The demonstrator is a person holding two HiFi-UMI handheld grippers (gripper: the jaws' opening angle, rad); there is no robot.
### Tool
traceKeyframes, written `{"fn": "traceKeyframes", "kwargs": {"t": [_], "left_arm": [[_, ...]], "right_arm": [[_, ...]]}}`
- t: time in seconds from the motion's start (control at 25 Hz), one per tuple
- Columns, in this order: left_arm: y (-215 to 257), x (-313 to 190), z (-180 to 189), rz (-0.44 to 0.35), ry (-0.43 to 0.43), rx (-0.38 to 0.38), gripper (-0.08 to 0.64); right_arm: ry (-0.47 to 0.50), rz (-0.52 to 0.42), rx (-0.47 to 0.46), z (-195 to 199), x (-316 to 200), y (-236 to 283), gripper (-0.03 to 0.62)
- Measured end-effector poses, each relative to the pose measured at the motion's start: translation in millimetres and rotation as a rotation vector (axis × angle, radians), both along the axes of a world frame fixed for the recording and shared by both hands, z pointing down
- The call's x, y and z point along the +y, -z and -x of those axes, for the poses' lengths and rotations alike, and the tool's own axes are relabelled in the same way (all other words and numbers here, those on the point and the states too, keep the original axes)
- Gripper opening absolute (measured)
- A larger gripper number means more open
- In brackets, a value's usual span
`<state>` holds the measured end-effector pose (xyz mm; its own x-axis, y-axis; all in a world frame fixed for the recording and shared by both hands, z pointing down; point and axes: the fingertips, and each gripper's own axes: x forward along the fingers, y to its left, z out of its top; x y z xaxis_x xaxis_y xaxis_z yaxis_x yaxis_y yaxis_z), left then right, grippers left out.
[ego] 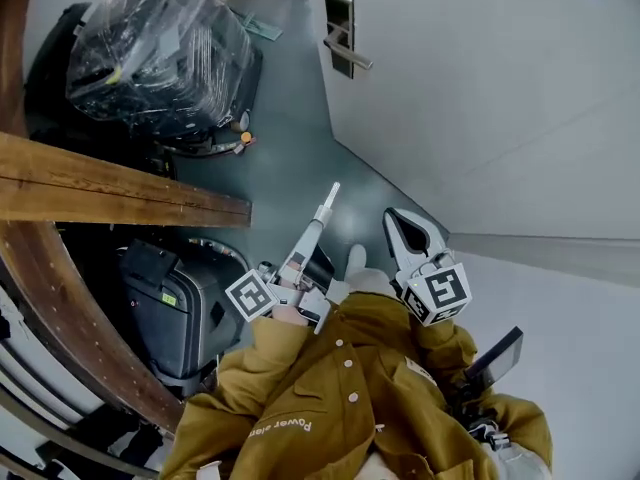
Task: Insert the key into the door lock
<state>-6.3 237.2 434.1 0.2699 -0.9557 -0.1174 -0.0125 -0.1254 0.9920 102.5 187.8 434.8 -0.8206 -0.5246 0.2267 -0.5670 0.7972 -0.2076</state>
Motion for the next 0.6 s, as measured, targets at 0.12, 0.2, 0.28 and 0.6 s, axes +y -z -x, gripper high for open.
{"fn": "traceKeyframes", "kwargs": {"t": [0.12, 0.2, 0.28, 0.6], "left_arm": [[0, -22, 6, 0.005, 0.018, 0.009, 0.025], [0, -36, 11, 0.003, 0.025, 0.013, 0.025], [-2, -51, 18, 0.003, 0.026, 0.017, 0.025], [-17, -119, 55, 0.024, -0.005, 0.044, 0.025]], "right_arm": [[0.023, 0.009, 0.005, 8, -21, 0, 0.006], [0.035, 0.011, 0.008, 14, -35, -1, 0.006], [0.037, 0.013, 0.013, 20, -49, -2, 0.006], [0.019, 0.001, 0.045, 56, -111, -6, 0.007]]}}
